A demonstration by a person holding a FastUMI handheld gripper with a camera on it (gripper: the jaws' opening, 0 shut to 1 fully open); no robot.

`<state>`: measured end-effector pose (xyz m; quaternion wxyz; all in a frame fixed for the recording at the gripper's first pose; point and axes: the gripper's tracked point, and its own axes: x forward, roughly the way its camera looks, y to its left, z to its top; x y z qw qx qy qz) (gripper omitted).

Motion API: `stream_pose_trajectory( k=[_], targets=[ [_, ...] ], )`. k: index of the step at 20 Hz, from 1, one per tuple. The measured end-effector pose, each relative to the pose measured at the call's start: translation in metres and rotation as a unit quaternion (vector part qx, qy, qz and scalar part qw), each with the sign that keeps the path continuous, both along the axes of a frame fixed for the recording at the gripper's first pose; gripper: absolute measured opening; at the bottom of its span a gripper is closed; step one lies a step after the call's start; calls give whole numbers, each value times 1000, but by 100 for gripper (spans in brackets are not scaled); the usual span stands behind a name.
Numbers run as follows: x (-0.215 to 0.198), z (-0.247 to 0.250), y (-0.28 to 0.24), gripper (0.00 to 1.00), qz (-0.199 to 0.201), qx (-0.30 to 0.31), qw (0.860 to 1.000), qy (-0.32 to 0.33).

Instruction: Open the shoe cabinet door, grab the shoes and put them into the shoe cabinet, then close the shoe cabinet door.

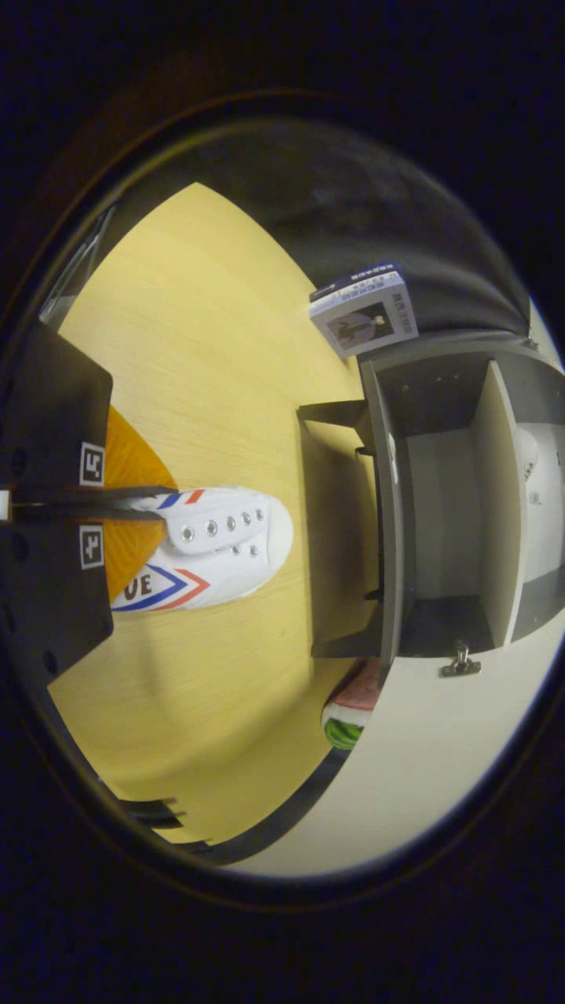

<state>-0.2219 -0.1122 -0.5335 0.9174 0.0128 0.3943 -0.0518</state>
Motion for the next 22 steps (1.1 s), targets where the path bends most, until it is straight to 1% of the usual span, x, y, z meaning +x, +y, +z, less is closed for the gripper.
stream_pose_trajectory(
  k=[4,6,11,15,22],
  targets=[
    [16,24,0,2,-23,12,999,-24],
    [28,48,-2,2,-27,11,998,-47],
    [47,90,4,2,-34,19,997,-73],
    [70,149,7,2,-43,11,992,-117],
    [105,274,11,2,-72,-13,976,-204]
  ],
)
